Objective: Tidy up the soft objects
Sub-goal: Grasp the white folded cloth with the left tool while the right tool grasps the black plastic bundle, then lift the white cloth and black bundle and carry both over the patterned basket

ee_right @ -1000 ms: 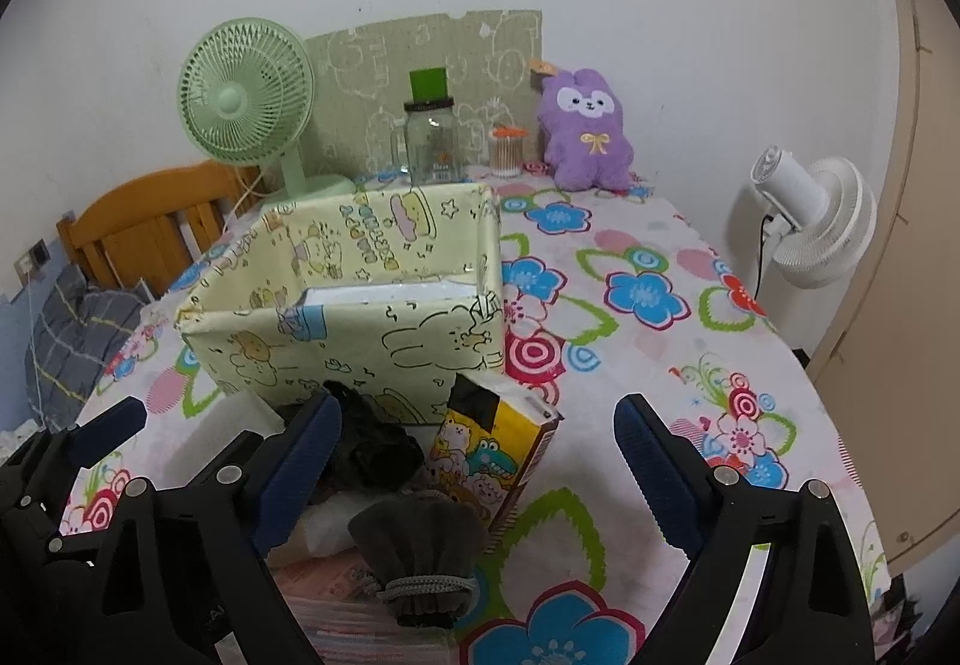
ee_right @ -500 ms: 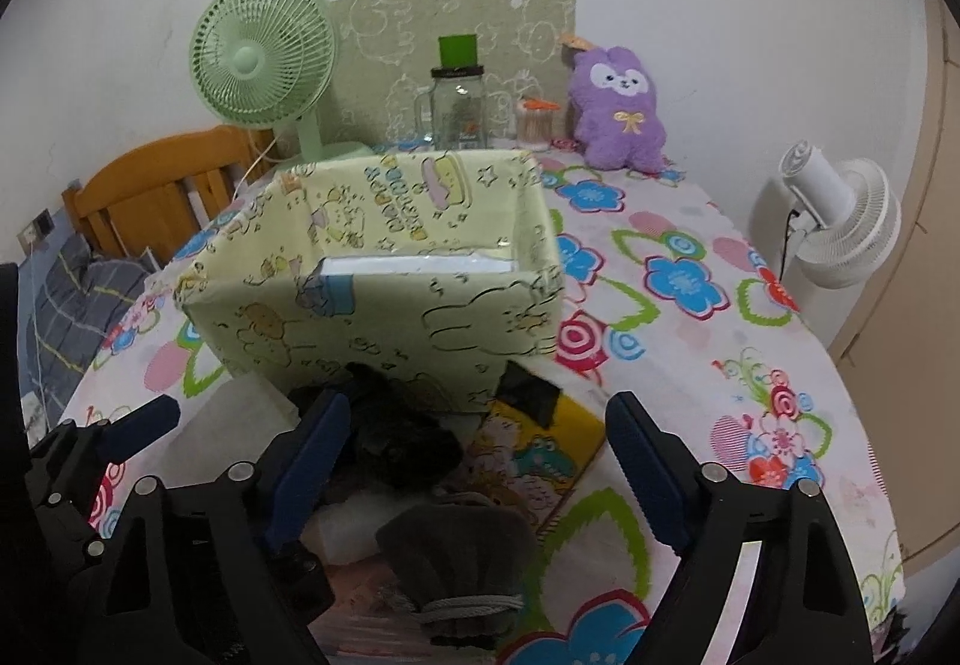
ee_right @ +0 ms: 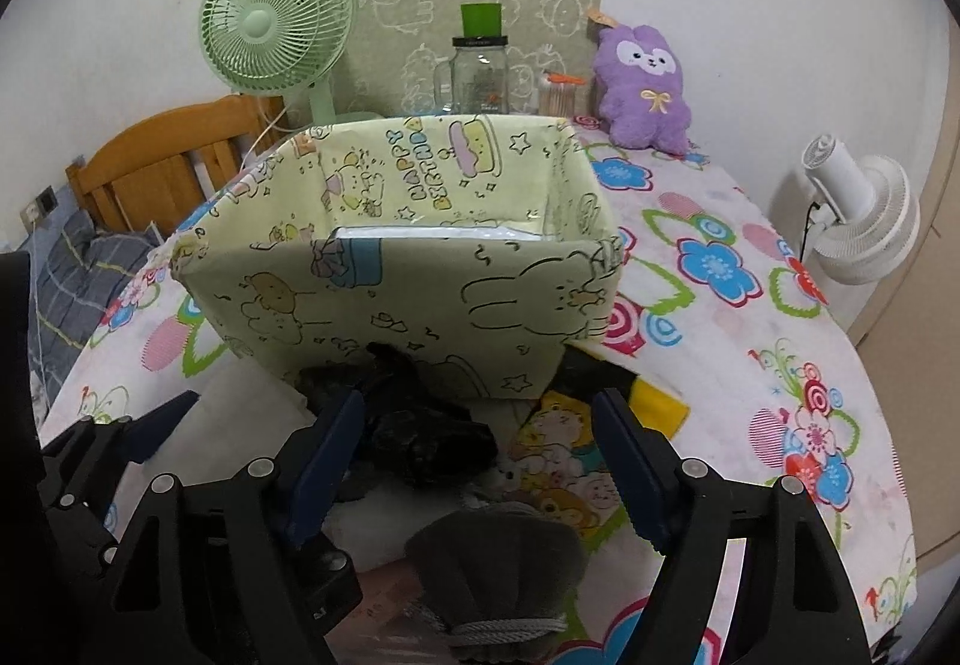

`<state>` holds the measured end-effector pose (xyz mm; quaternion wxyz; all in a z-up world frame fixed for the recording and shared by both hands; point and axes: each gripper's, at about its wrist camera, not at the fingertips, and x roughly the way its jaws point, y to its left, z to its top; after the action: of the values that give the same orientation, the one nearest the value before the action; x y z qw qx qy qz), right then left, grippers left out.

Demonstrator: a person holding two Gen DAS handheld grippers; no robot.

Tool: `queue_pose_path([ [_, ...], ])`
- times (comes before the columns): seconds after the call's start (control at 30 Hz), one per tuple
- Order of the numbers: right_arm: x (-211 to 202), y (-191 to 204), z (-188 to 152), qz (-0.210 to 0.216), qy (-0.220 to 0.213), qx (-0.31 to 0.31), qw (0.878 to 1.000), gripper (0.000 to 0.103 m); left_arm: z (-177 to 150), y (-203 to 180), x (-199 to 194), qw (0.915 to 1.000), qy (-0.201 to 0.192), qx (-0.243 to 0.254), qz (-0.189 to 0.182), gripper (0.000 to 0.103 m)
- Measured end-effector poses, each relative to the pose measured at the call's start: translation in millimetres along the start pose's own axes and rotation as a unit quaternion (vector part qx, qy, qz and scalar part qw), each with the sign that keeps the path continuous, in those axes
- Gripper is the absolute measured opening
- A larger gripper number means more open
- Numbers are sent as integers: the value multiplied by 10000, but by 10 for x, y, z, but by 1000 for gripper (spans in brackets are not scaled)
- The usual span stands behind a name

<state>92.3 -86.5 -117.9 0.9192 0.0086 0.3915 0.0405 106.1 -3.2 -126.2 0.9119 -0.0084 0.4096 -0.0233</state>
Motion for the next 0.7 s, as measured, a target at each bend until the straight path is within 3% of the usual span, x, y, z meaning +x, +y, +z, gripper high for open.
queue_pose_path([
  [0.2, 73, 21, -7, 103, 113, 78, 9999, 67, 2, 22, 7, 10000, -37, 13, 5, 62],
  [0.33, 107, 16, -14, 206, 192, 147, 9995, 46, 10, 37, 10, 10000, -57, 22, 34, 53],
  [0.53, 96, 35, -16, 273, 168, 168, 9993, 27, 12, 25, -43, 9998, -156, 60, 138, 39],
  [0.7, 58, 37, -9, 291, 124, 194, 9993, 23, 19, 0, -89, 9995, -236, 98, 199, 33],
])
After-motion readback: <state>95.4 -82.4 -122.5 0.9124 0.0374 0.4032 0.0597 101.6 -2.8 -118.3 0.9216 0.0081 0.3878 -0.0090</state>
